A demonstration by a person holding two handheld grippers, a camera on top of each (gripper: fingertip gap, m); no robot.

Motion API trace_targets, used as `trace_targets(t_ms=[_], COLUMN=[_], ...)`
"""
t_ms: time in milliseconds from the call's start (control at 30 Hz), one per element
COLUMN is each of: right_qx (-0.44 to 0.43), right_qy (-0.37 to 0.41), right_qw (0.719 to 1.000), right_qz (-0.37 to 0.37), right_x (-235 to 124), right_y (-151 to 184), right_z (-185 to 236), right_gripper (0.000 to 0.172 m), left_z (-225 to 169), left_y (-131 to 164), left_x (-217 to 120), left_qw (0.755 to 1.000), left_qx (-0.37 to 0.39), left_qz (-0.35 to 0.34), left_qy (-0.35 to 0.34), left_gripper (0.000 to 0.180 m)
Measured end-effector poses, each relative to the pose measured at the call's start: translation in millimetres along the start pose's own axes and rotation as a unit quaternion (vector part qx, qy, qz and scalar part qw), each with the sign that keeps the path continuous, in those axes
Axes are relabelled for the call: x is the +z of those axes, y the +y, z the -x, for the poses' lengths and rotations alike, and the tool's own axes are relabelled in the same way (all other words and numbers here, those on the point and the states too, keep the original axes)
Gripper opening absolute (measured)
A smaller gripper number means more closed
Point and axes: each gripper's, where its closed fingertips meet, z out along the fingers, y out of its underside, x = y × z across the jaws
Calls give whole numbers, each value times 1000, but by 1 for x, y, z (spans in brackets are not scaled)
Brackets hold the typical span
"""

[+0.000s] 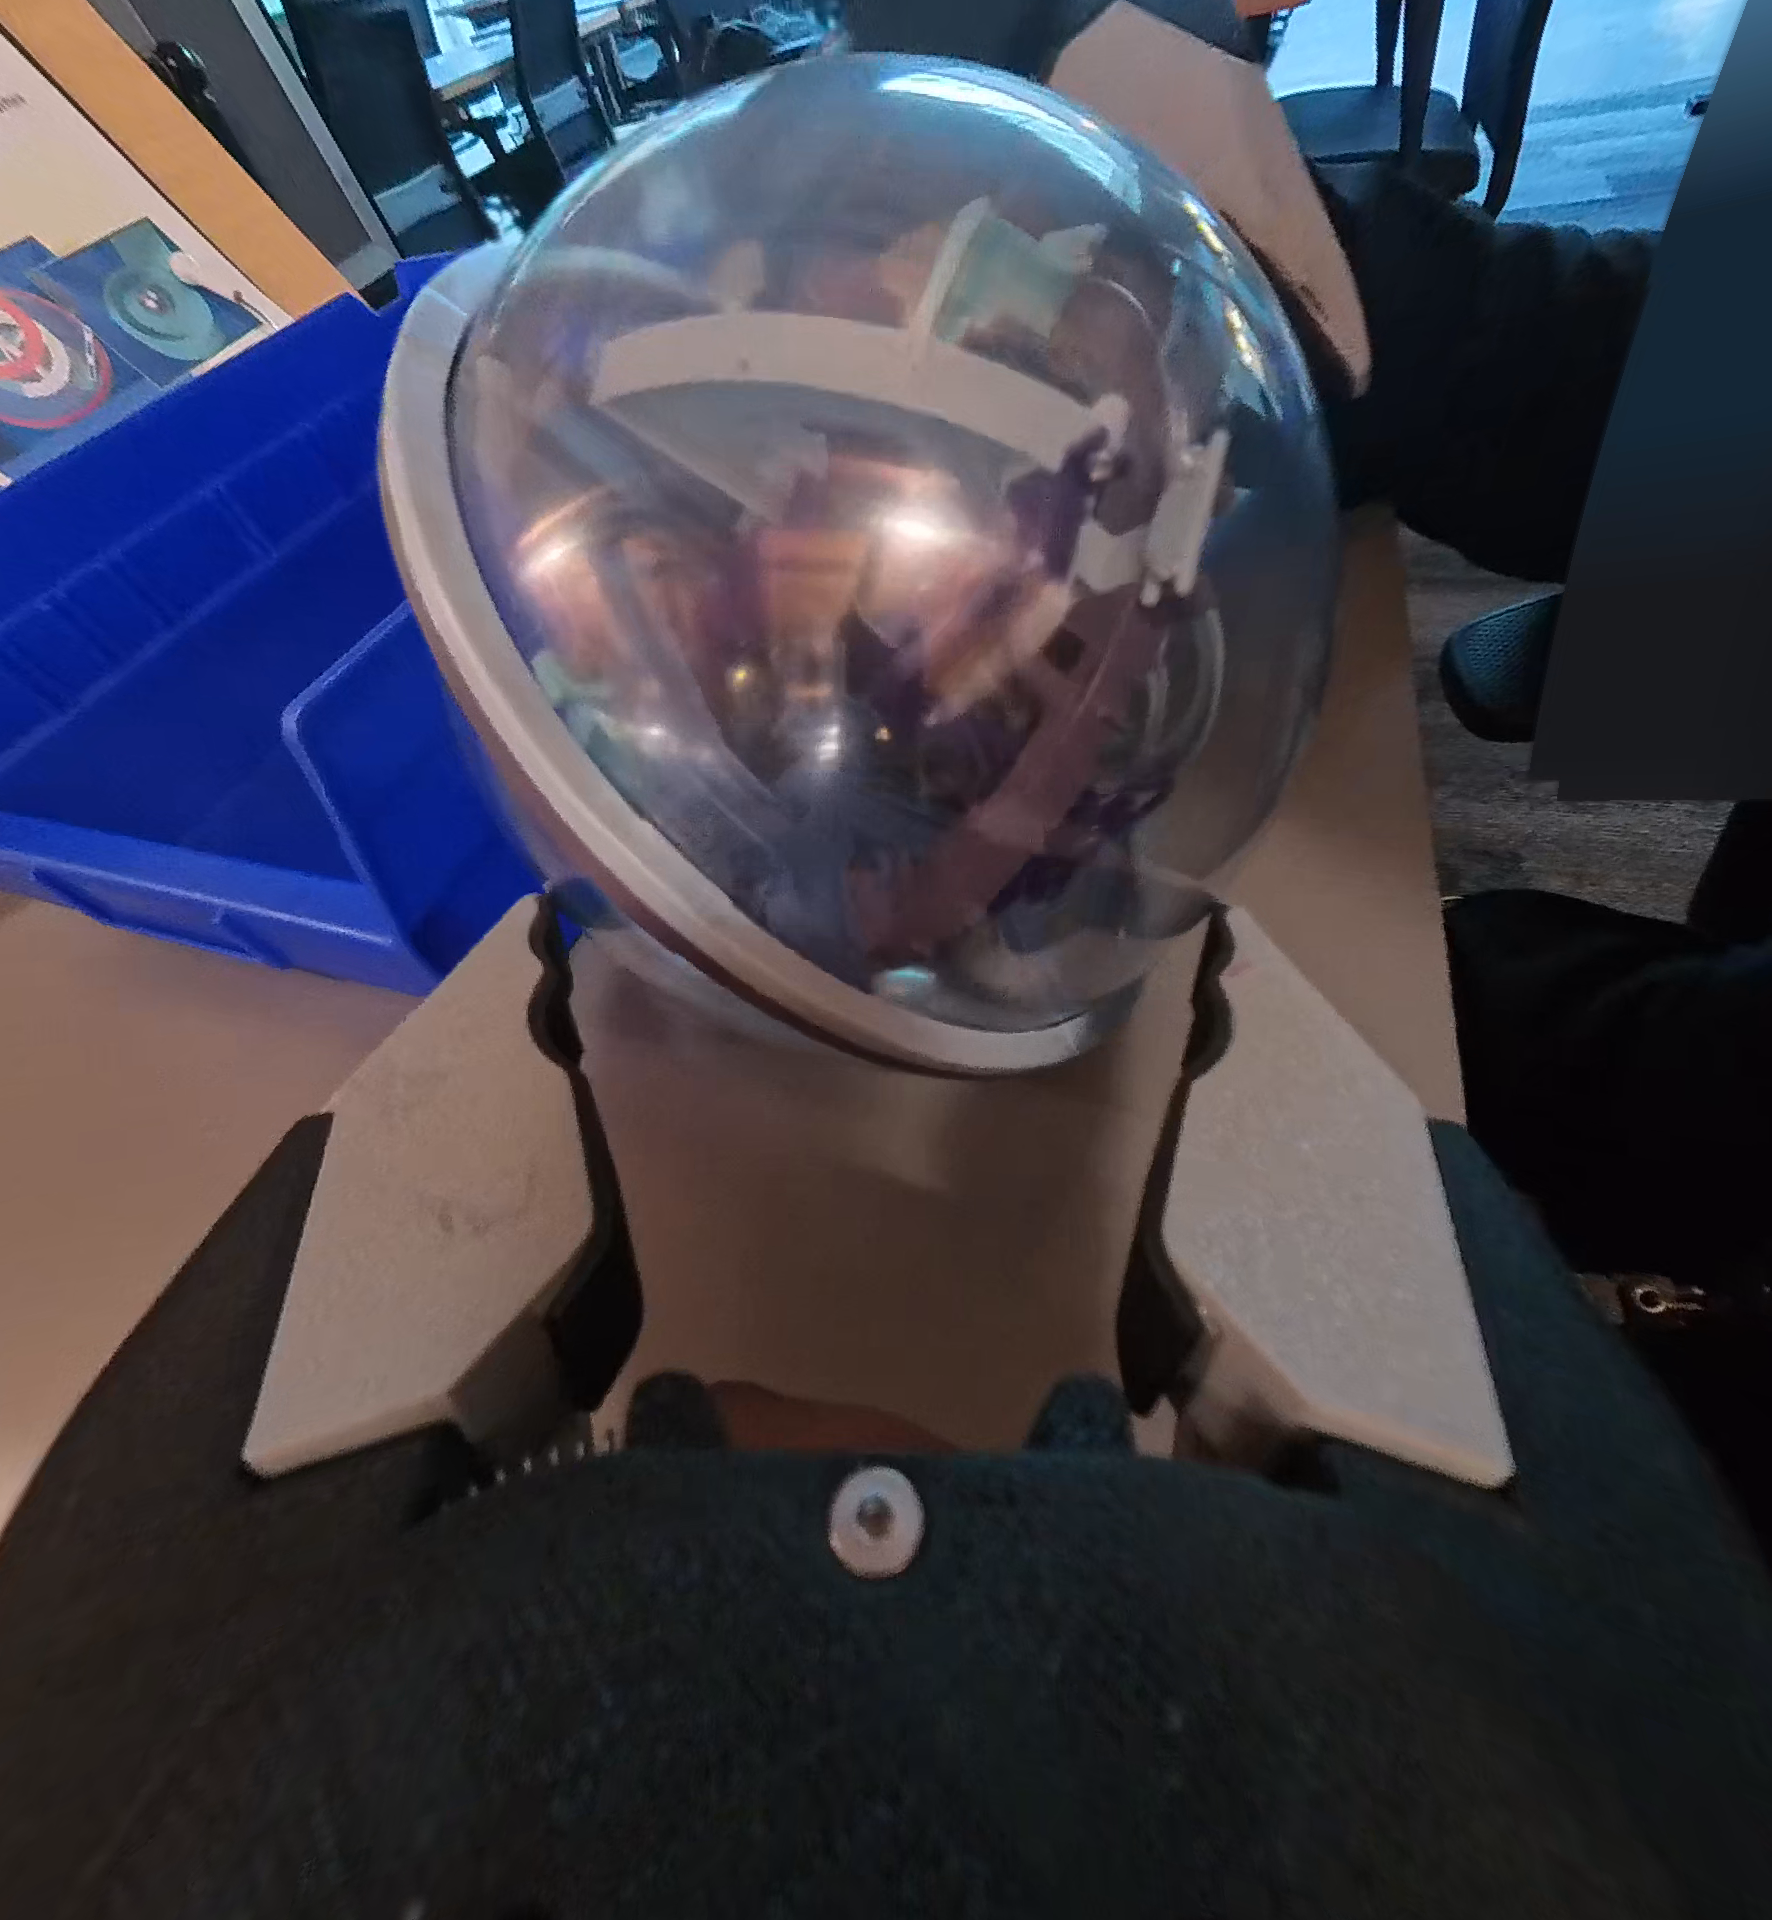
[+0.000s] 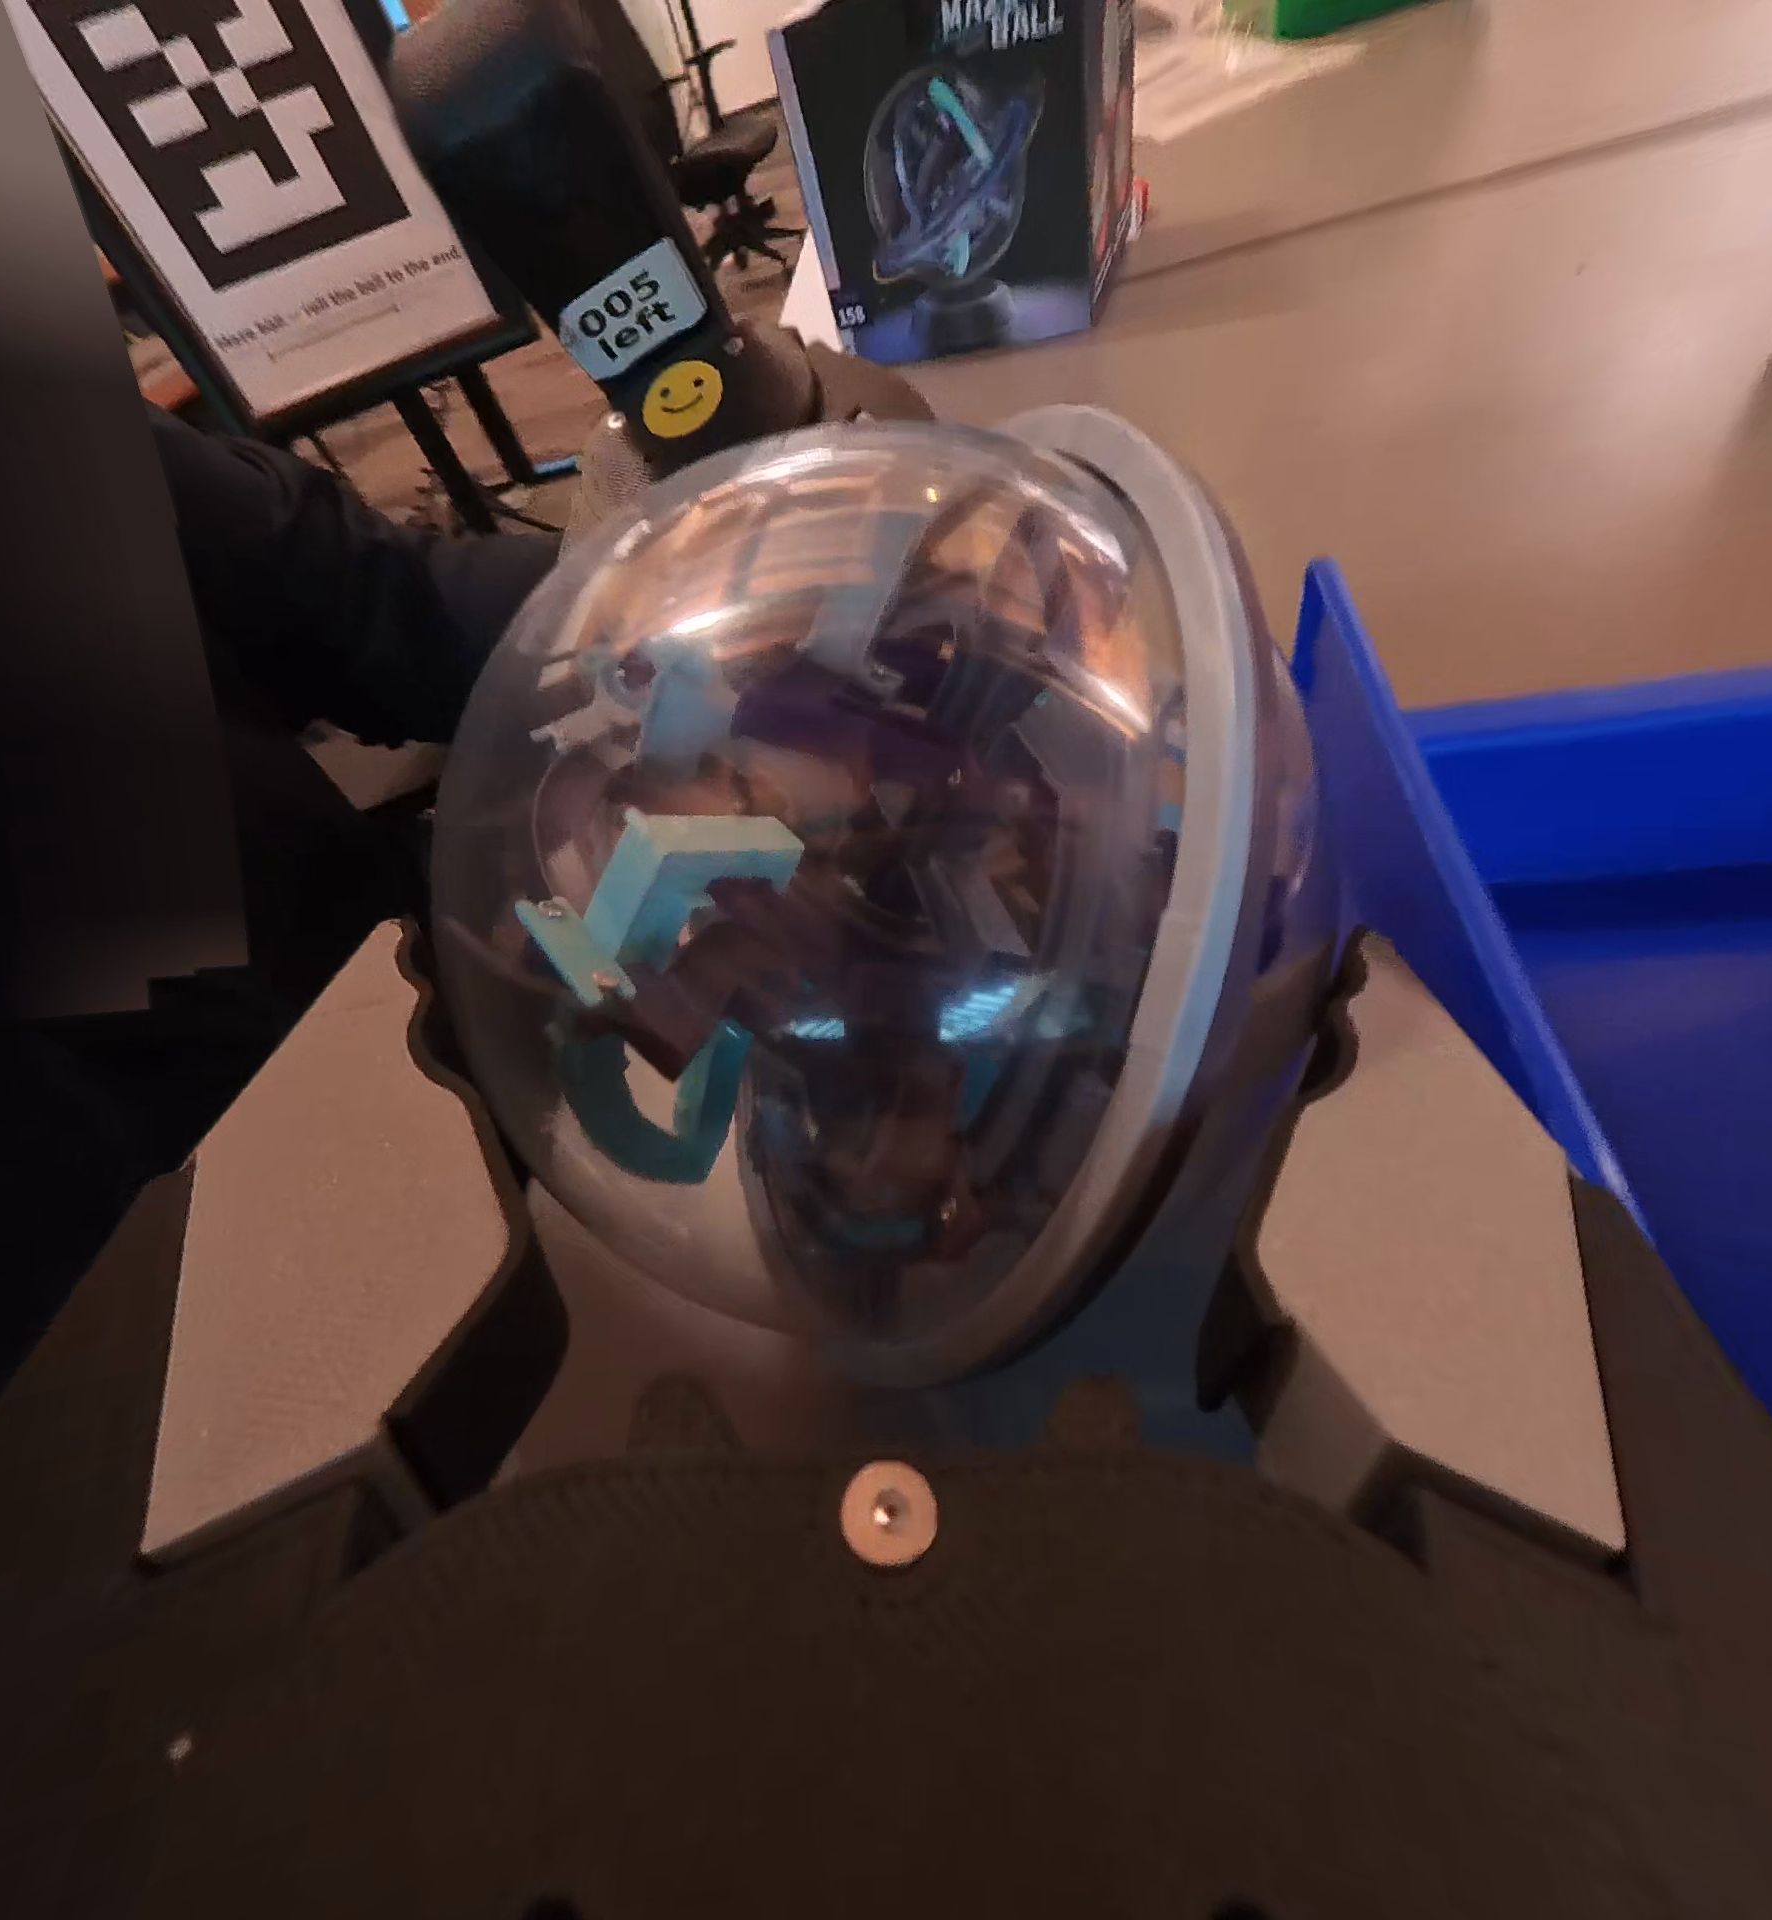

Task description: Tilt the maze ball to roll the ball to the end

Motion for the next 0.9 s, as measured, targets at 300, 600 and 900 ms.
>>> trace_targets(t_ms=[300,600,900], right_qx=[-78,6,20], right_qy=[19,-31,-50], right_qw=[996,999,998], right_qz=[-24,-12,11], right_x=[-3,-3,1], right_y=[-7,-1,6], right_z=[6,3,8], right_gripper=[158,158,158], left_z=[-3,-5,-4], left_y=[1,-1,-9], left_x=[1,-3,-21], left_qw=[1000,1000,995], left_qx=[-3,-3,83], left_qz=[4,-7,-46], left_qy=[13,22,-1], left_gripper=[111,106,93])
